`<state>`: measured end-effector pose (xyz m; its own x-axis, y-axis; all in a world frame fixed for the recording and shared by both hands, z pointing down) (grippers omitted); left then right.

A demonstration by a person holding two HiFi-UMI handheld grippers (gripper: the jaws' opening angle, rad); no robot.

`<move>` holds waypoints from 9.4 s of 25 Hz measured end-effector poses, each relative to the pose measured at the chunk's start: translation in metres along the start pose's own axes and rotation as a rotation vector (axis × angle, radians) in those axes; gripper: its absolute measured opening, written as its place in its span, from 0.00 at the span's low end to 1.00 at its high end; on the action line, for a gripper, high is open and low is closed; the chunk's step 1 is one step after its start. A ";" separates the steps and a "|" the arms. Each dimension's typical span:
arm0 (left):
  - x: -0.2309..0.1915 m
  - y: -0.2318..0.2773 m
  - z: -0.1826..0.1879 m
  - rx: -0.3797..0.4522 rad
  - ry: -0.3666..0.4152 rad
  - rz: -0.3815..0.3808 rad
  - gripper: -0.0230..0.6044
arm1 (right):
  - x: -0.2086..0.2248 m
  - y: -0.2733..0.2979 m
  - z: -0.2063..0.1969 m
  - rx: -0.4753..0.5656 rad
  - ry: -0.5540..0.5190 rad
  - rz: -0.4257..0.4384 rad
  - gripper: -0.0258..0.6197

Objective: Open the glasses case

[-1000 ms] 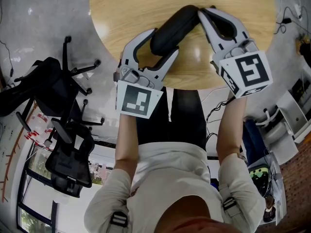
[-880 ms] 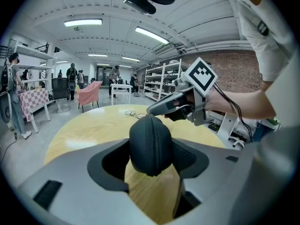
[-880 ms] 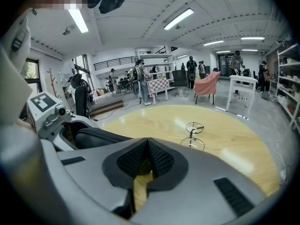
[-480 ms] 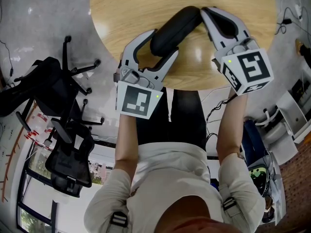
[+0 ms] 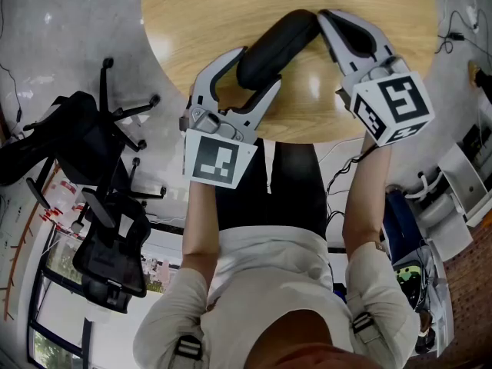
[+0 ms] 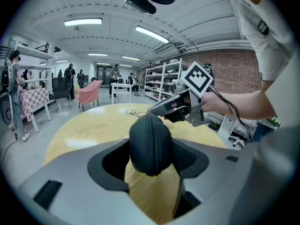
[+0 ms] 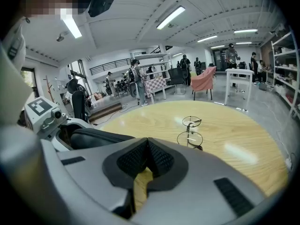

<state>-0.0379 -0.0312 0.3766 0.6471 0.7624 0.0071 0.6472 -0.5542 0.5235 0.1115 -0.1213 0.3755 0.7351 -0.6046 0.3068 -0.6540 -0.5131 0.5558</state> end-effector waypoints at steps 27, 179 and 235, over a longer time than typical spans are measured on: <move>0.002 0.001 -0.008 -0.011 0.019 0.021 0.48 | 0.016 0.014 -0.008 -0.102 0.153 0.029 0.07; -0.052 0.032 -0.004 -0.103 -0.072 0.146 0.15 | -0.064 -0.026 -0.054 -0.125 -0.215 -0.159 0.07; -0.048 0.028 -0.008 -0.096 -0.069 0.133 0.14 | -0.071 -0.025 -0.052 -0.110 -0.209 -0.186 0.07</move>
<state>-0.0540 -0.0811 0.3979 0.7528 0.6578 0.0251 0.5147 -0.6119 0.6005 0.0847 -0.0343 0.3798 0.7805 -0.6243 0.0323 -0.4795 -0.5647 0.6717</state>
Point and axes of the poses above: the fingertips, and each gripper's own axes: y forward along the fingers, x to its right, z out of its top, the point moved 6 cm from there along -y, backward along the fingers, and after that the axes turned 6 degrees about y, right-handed, at the moved point
